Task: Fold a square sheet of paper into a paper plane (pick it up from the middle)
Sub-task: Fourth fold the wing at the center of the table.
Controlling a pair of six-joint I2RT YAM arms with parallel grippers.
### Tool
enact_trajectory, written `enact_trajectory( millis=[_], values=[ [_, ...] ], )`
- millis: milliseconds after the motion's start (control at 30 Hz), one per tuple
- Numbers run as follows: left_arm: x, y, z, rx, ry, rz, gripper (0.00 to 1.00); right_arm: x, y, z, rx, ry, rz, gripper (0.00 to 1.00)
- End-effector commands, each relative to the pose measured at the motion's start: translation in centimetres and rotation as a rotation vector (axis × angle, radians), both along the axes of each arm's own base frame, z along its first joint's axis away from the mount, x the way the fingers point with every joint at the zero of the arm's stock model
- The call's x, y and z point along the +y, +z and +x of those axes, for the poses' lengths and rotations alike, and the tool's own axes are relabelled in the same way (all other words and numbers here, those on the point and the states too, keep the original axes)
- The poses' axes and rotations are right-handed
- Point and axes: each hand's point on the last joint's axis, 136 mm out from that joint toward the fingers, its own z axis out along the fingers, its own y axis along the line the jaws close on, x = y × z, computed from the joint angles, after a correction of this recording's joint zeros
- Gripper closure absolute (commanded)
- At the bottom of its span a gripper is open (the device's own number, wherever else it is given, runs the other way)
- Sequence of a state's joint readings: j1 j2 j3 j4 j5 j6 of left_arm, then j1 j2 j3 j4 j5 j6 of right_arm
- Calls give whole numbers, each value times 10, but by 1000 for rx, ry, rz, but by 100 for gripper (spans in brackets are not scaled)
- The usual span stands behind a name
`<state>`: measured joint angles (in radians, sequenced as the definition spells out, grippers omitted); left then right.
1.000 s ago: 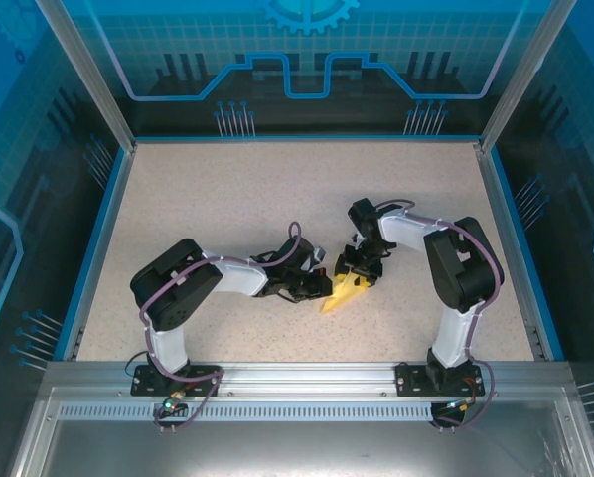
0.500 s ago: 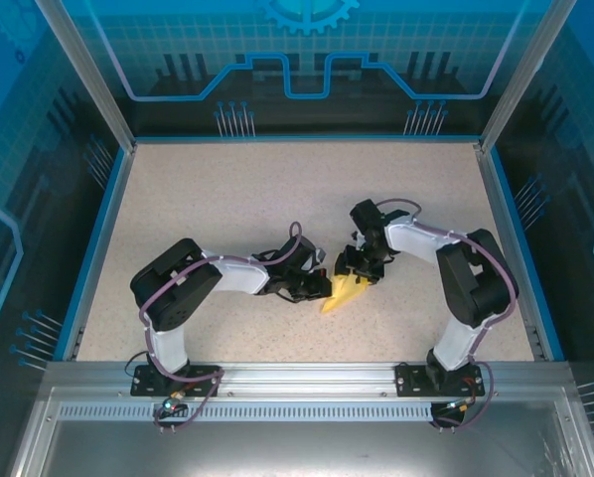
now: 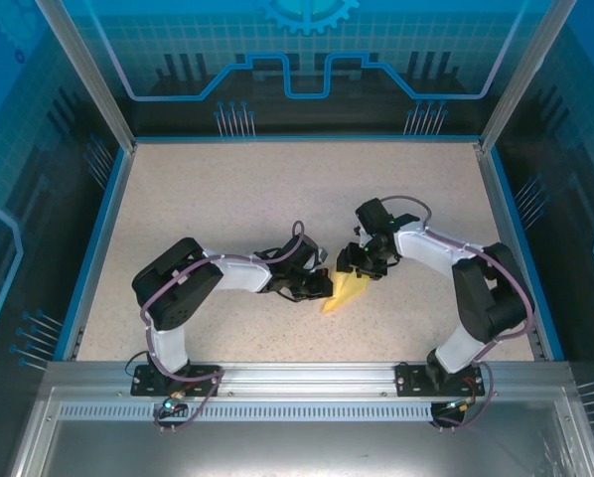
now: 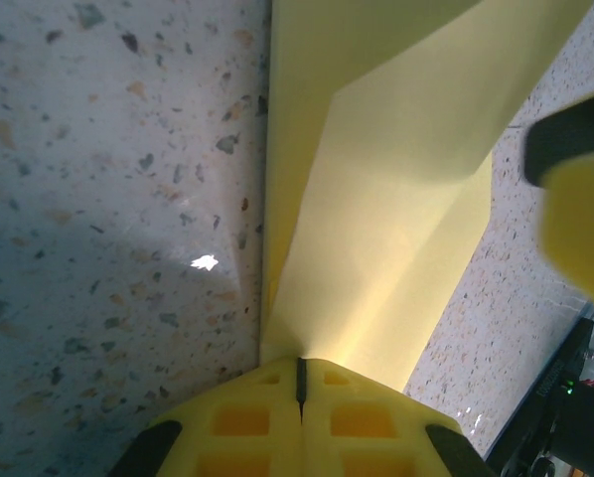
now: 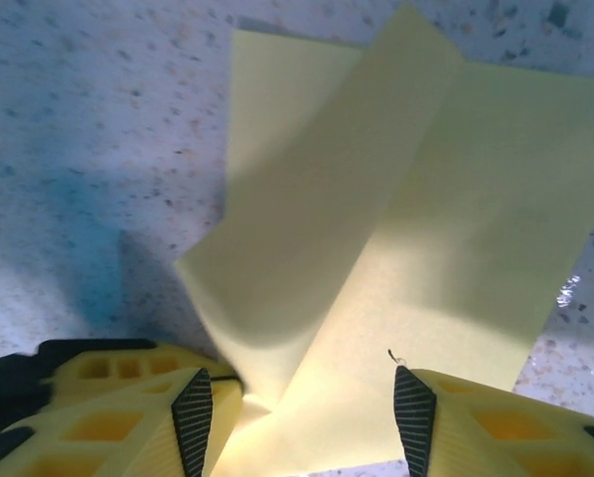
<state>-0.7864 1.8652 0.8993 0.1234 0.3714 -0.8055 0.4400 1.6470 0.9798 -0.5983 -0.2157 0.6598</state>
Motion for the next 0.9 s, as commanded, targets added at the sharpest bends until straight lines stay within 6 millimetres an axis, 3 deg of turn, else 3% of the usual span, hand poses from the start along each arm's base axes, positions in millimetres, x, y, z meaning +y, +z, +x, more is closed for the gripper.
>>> enact_trajectory(
  millis=[0,300,633,867],
  values=[
    [9,-19,-14,43,-30,83,100,5,-13,-3,20,40,-5,46],
    [7,-13,-12,30,-30,69,100,-4,-41,-8,88,34,-92,49],
    [4,31,9,-51,46,-18,99,-23,-65,-20,157,24,-198,53],
    [-1,35,14,-48,56,-53,99,-26,-72,-24,177,24,-223,53]
  ],
)
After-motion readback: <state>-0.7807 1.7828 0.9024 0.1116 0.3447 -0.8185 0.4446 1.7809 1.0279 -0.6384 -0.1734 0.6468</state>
